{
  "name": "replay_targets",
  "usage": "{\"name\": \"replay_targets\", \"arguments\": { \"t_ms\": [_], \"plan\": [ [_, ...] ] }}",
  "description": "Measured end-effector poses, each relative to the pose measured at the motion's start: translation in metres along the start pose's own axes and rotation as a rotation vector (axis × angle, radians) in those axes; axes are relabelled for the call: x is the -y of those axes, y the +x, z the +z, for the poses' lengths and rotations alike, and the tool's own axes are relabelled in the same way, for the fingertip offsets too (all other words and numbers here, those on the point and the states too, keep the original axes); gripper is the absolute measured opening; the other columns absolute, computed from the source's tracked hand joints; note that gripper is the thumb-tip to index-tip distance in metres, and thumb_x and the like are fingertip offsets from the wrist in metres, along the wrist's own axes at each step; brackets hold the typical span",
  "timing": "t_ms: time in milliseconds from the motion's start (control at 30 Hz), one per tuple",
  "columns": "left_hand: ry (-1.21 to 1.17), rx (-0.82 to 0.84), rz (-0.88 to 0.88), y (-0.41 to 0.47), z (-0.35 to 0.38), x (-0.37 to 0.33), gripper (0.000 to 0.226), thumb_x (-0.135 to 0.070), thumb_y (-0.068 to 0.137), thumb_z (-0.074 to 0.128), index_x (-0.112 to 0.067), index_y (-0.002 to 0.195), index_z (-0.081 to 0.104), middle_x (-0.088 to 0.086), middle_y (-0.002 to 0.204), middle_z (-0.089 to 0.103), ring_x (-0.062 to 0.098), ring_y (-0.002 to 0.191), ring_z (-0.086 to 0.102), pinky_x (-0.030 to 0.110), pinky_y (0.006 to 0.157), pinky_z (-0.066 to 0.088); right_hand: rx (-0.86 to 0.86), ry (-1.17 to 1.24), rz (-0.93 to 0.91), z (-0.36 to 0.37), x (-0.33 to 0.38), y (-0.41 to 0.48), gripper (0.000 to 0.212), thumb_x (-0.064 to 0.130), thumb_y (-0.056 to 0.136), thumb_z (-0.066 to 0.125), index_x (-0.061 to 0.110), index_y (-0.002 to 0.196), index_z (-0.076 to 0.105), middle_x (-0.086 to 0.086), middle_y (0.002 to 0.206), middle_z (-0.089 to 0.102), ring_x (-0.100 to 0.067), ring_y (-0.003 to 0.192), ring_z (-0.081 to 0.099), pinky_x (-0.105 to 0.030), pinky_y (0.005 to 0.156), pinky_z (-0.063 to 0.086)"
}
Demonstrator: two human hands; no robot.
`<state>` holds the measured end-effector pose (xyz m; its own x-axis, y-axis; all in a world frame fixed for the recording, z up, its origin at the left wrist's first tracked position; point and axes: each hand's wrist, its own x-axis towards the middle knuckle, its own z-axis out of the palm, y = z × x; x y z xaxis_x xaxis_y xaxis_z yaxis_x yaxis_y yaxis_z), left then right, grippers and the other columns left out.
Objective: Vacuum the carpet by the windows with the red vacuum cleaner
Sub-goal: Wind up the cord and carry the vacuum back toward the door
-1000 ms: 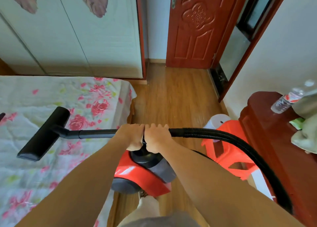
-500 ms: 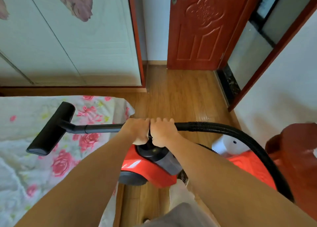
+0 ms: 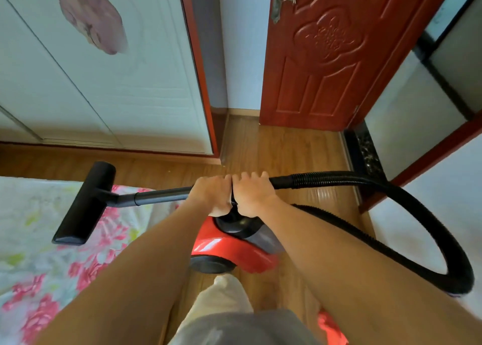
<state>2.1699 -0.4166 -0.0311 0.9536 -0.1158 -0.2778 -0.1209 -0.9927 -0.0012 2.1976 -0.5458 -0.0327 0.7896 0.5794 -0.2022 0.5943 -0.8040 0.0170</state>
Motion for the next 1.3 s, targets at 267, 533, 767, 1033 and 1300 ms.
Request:
{"name": "replay_targets", "arguments": {
  "t_ms": [267, 533, 767, 1033, 1300],
  "plan": [
    [-0.036, -0.009, 0.05, 0.184, -0.021, 0.03, 0.037, -0.027, 0.08, 0.057, -0.016, 0.114, 0.05, 0.002, 0.108, 0.065, 0.027, 0.099, 0.064, 0.038, 0.076, 0.048, 0.045, -0.043, 0.023, -0.005, -0.101, 0.153, 0.056, 0.034, 0.075, 0.069, 0.018, 0.124, 0.048, -0.006, 0.115, 0.059, -0.03, 0.106, 0.057, -0.05, 0.091, 0.039],
    [-0.035, -0.038, 0.115, 0.355, -0.053, 0.038, 0.038, -0.034, 0.077, 0.056, -0.018, 0.112, 0.051, -0.001, 0.112, 0.063, 0.024, 0.102, 0.064, 0.039, 0.082, 0.047, 0.073, -0.03, 0.08, -0.025, -0.211, 0.273, 0.057, 0.035, 0.076, 0.069, 0.02, 0.126, 0.045, -0.004, 0.118, 0.057, -0.029, 0.11, 0.055, -0.049, 0.094, 0.039],
    [-0.034, 0.017, 0.088, 0.494, -0.061, -0.003, 0.036, -0.032, 0.079, 0.053, -0.018, 0.112, 0.051, 0.0, 0.111, 0.064, 0.024, 0.099, 0.065, 0.042, 0.084, 0.052, 0.136, -0.034, 0.046, -0.009, -0.333, 0.35, 0.059, 0.039, 0.077, 0.07, 0.02, 0.126, 0.045, -0.003, 0.118, 0.056, -0.027, 0.109, 0.055, -0.046, 0.095, 0.04],
    [-0.12, 0.048, 0.016, 0.646, -0.099, -0.066, 0.042, -0.031, 0.081, 0.056, -0.013, 0.118, 0.05, 0.005, 0.114, 0.062, 0.026, 0.103, 0.063, 0.04, 0.085, 0.048, 0.202, -0.11, -0.01, -0.021, -0.491, 0.434, 0.054, 0.036, 0.077, 0.068, 0.02, 0.123, 0.044, -0.002, 0.118, 0.055, -0.027, 0.109, 0.054, -0.045, 0.094, 0.039],
    [-0.145, 0.049, 0.111, 0.784, -0.091, -0.075, 0.037, -0.028, 0.081, 0.054, -0.013, 0.115, 0.05, 0.005, 0.111, 0.062, 0.027, 0.099, 0.062, 0.041, 0.084, 0.049, 0.259, -0.166, 0.074, -0.001, -0.579, 0.519, 0.048, 0.033, 0.08, 0.064, 0.017, 0.121, 0.045, -0.004, 0.119, 0.055, -0.029, 0.111, 0.054, -0.045, 0.096, 0.037]
  ]
}}
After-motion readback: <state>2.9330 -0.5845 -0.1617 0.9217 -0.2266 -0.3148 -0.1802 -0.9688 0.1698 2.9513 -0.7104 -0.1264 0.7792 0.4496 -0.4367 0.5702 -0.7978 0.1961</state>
